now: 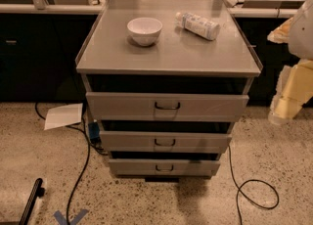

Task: Open bottom drawer

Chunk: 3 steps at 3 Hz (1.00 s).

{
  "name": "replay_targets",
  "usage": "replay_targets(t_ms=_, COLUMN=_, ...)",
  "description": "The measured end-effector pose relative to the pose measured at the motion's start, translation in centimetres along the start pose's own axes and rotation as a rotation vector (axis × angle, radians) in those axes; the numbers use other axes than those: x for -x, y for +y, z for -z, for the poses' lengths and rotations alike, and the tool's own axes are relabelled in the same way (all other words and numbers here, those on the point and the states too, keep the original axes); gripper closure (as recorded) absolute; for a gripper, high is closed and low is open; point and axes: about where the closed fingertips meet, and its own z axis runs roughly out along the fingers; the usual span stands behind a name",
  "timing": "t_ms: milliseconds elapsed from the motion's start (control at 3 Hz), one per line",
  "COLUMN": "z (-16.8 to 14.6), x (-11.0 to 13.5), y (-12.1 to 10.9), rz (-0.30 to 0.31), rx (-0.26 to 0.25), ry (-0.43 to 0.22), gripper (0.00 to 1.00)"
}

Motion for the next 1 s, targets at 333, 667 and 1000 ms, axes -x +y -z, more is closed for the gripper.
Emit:
replay_targets(t_ms=333, z=0.0, x=0.0, y=0.0, rz=-0.005, rx=-0.011, ry=-0.007, gripper=0.00)
replay_targets(t_ms=667, z=-4.6, x=-1.4, y=1.3, rz=-0.093, rx=0.048, ry=-0.073, gripper=0.00)
replay_targets(t_ms=1000, z=-14.6, x=-4.6, y=3.3, rz=-0.259, rx=0.147, ry=-0.139, gripper=0.00)
